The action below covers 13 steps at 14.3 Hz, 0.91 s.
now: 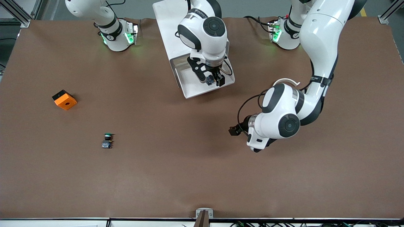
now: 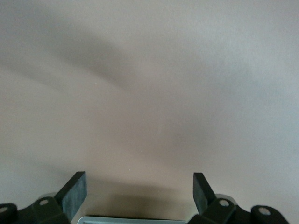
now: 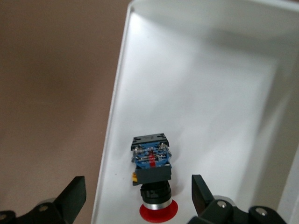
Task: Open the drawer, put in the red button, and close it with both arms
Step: 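Open the right gripper to drop the button and lift away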
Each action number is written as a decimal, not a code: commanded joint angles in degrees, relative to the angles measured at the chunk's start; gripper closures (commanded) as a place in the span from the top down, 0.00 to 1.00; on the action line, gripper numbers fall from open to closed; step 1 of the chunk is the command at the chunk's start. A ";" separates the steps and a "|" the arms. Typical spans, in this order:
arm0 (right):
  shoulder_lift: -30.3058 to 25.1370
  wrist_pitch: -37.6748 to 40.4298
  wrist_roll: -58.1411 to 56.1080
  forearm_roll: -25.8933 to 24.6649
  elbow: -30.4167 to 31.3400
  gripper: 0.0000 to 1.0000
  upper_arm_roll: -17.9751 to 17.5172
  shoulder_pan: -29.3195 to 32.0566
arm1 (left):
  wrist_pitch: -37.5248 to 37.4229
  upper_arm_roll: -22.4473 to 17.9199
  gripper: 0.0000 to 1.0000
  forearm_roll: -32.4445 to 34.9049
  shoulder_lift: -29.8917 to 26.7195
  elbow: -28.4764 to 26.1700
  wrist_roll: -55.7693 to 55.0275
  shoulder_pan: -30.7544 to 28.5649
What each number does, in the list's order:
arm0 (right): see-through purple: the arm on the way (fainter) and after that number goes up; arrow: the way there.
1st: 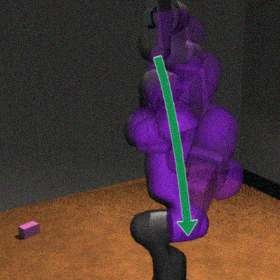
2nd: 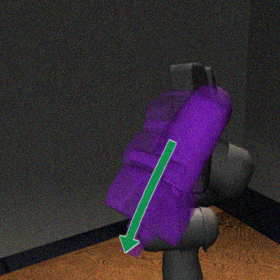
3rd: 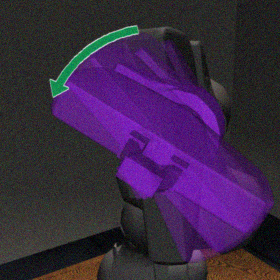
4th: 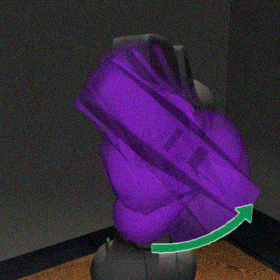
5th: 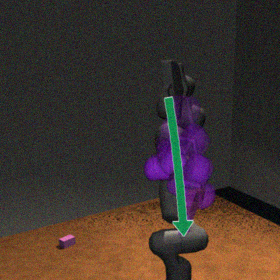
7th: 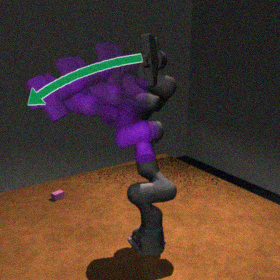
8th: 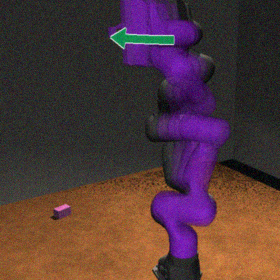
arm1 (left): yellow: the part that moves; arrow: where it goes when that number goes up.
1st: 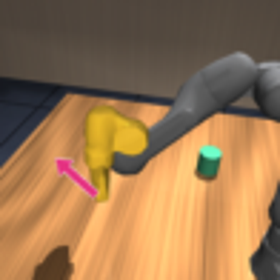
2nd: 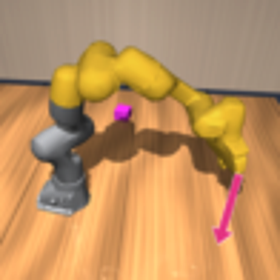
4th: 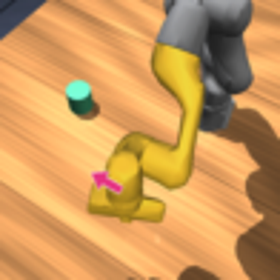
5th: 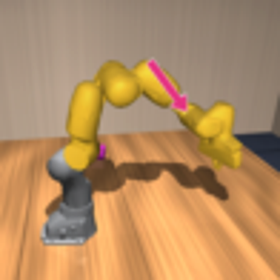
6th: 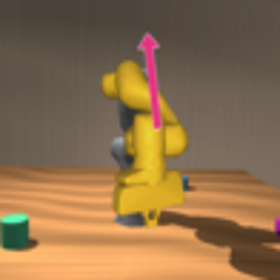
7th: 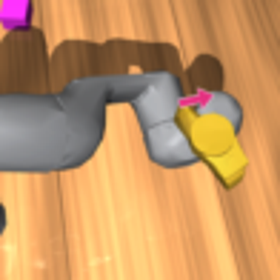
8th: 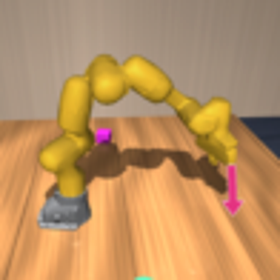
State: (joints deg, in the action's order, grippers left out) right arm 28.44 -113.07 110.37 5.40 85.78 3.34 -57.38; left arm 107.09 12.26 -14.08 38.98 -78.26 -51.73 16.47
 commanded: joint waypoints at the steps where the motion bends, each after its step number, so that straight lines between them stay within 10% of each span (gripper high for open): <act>1: 0.12 7.58 -9.16 0.48 -6.66 1.00 0.00 4.10 | 2.06 0.13 1.00 2.55 -3.38 -4.96 0.40 1.54; 13: -10.77 27.89 -74.46 -0.04 -10.20 1.00 0.18 33.71 | 6.99 0.13 1.00 4.76 -9.98 -15.95 -1.00 9.98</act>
State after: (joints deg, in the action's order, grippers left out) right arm 20.42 -87.92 43.73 5.38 74.79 4.68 -28.36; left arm 112.60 12.63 -10.34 31.56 -90.65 -51.93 24.96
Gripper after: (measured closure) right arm 0.000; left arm 0.000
